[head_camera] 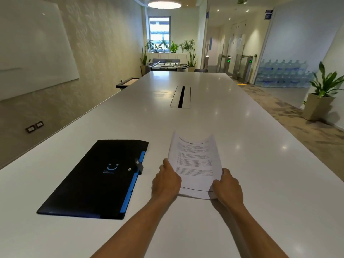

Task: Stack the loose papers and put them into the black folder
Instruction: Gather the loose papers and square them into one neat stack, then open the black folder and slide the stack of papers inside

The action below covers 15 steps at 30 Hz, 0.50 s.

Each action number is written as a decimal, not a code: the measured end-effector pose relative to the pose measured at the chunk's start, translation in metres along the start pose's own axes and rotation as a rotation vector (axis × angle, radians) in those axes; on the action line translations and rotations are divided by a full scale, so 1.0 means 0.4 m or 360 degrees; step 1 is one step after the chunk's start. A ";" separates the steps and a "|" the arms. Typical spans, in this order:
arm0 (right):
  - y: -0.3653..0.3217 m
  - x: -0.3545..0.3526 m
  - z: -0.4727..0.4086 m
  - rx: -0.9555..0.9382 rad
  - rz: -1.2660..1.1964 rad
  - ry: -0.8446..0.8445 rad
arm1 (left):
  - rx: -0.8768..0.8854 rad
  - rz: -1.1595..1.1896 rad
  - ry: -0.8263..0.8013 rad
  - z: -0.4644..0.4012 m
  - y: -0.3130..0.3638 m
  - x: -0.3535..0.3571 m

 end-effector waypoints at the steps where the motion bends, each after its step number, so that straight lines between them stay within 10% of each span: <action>1: -0.002 0.002 0.001 0.0005 0.0071 -0.0003 | -0.0003 -0.0073 0.0027 0.000 -0.001 0.000; 15: -0.044 -0.044 0.032 -0.0300 0.0637 0.0326 | 0.0031 -0.0782 0.0585 0.052 -0.035 -0.052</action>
Point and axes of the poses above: each hand's wrist, its own z-axis away from the middle knuckle, its own x-axis out of the palm, y = z × x, the point moved 6 cm from there along -z, towards the middle knuckle, and after that the axes turned 14 degrees about -y, right-handed, at the moved point
